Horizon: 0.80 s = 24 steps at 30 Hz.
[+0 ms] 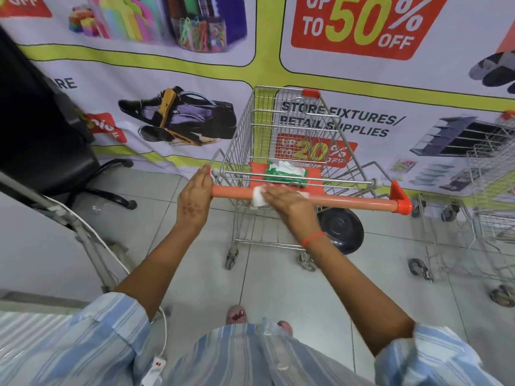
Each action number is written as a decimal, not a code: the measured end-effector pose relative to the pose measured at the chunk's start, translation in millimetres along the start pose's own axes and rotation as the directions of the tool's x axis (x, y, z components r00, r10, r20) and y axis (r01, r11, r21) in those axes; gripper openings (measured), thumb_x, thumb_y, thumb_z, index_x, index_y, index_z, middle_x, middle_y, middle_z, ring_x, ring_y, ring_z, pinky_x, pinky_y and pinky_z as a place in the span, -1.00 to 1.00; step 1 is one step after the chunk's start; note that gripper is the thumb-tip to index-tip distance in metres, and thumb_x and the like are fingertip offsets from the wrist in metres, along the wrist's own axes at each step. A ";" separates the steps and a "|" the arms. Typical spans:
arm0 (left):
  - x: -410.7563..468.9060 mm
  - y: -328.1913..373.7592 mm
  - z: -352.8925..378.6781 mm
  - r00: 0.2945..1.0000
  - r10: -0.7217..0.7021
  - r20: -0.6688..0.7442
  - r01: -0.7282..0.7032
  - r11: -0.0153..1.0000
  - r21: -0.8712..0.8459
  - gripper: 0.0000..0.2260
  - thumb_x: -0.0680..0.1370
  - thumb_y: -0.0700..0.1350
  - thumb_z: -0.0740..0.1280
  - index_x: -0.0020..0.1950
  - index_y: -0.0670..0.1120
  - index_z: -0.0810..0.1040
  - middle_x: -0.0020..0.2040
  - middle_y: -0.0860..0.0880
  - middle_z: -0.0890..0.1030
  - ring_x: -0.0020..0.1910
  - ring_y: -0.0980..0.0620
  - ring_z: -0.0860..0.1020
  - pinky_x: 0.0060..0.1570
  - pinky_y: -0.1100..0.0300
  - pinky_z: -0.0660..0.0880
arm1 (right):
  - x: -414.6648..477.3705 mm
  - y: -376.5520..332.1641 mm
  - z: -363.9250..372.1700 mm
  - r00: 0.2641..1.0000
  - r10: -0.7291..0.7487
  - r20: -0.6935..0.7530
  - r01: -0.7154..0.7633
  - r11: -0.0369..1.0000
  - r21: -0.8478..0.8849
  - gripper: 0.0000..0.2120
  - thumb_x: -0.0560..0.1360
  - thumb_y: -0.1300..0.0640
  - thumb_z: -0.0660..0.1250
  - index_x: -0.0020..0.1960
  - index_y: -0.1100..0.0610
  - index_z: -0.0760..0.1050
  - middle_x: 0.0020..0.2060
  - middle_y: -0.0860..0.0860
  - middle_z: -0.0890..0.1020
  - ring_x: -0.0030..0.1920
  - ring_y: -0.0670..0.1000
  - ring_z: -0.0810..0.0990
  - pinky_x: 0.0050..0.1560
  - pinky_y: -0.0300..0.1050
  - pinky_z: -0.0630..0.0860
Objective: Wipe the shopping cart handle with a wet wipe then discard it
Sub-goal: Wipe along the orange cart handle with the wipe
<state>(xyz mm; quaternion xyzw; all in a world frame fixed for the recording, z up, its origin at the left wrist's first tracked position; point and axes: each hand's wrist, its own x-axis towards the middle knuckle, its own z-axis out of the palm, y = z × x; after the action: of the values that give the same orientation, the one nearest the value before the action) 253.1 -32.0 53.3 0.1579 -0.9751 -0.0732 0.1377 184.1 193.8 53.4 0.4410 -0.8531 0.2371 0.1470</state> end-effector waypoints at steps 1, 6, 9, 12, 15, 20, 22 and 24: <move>0.1 0.8 0.4 1.000 0.016 -0.003 -0.016 1.000 0.020 -0.42 0.23 -0.47 0.53 0.22 -0.36 0.49 0.24 -0.32 0.54 0.14 -0.28 0.58 -0.10 -0.09 0.61 | -16.9 14.7 -8.4 0.999 0.039 -0.034 -0.040 0.999 -0.035 -0.61 0.35 0.40 0.42 0.15 0.16 0.59 0.11 0.12 0.68 0.11 0.13 0.66 0.29 -0.03 0.44; 0.7 0.8 4.9 1.000 0.021 0.006 -0.021 0.999 0.048 -0.42 0.23 -0.46 0.54 0.22 -0.37 0.48 0.25 -0.34 0.53 0.18 -0.31 0.55 -0.01 -0.12 0.58 | -76.2 59.5 -34.3 0.940 0.254 -0.228 -0.289 0.948 -0.137 -0.63 0.42 0.46 0.27 0.19 0.25 0.56 0.15 0.19 0.64 0.20 0.16 0.59 0.49 -0.36 0.07; -3.3 7.2 3.9 1.000 0.012 -0.015 -0.011 0.997 0.075 -0.41 0.28 -0.34 0.56 0.26 -0.36 0.45 0.28 -0.34 0.50 0.26 -0.30 0.48 0.16 -0.14 0.50 | -93.2 66.1 -41.3 0.863 0.372 -0.344 -0.420 0.905 -0.076 -0.67 0.46 0.36 0.21 0.18 0.26 0.56 0.14 0.19 0.65 0.18 0.14 0.60 0.43 -0.45 0.12; -20.0 23.8 1.7 1.000 -0.007 -0.009 0.008 0.996 0.083 -0.36 0.38 -0.11 0.52 0.34 -0.32 0.37 0.41 -0.31 0.36 0.40 -0.27 0.31 0.36 -0.11 0.29 | -106.9 66.1 -44.0 0.746 0.525 -0.409 -0.531 0.840 0.110 -0.67 0.43 0.47 0.30 0.14 0.24 0.59 0.11 0.17 0.67 0.14 0.10 0.63 0.33 -0.53 0.23; -44.0 51.8 0.9 0.995 0.070 -0.065 -0.064 0.995 0.083 -0.36 0.41 -0.05 0.48 0.37 -0.31 0.35 0.42 -0.29 0.35 0.42 -0.23 0.30 0.39 -0.09 0.25 | -123.5 64.3 -45.6 0.669 0.613 -0.421 -0.569 0.786 0.240 -0.70 0.44 0.47 0.33 0.12 0.27 0.59 0.09 0.20 0.67 0.13 0.10 0.62 0.27 -0.55 0.29; -77.6 130.1 8.7 0.957 0.226 -0.181 -0.240 0.969 -0.061 -0.54 0.45 -0.17 0.41 0.31 -0.28 0.45 0.30 -0.23 0.52 0.32 -0.16 0.45 0.32 -0.04 0.40 | -154.3 75.8 -65.5 0.533 0.776 -0.337 -0.664 0.630 0.403 -0.76 0.49 0.34 0.34 0.15 0.28 0.58 0.08 0.20 0.67 0.09 0.02 0.61 0.18 -0.42 0.44; -84.8 164.5 14.9 0.931 0.296 -0.213 -0.321 0.943 -0.094 -0.63 0.48 -0.16 0.31 0.26 -0.26 0.49 0.23 -0.21 0.57 0.25 -0.14 0.52 0.23 0.00 0.49 | -161.8 83.9 -74.5 0.514 0.809 -0.285 -0.689 0.587 0.425 -0.76 0.49 0.32 0.34 0.15 0.28 0.58 0.08 0.20 0.67 0.07 0.09 0.65 0.16 -0.22 0.49; -91.0 200.3 23.0 0.910 0.361 -0.202 -0.389 0.913 -0.120 -0.66 0.50 -0.13 0.21 0.20 -0.25 0.55 0.16 -0.19 0.62 0.17 -0.12 0.59 0.14 0.05 0.53 | -170.7 95.3 -82.6 0.524 0.811 -0.259 -0.710 0.584 0.393 -0.77 0.49 0.31 0.34 0.14 0.25 0.59 0.07 0.19 0.68 0.04 0.13 0.67 0.14 -0.13 0.54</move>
<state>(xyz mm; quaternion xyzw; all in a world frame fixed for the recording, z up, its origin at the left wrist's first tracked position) 271.8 188.4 46.4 -0.0384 -0.9624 -0.1077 0.2464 206.2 402.0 18.4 -0.0262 -0.8721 0.4652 0.1497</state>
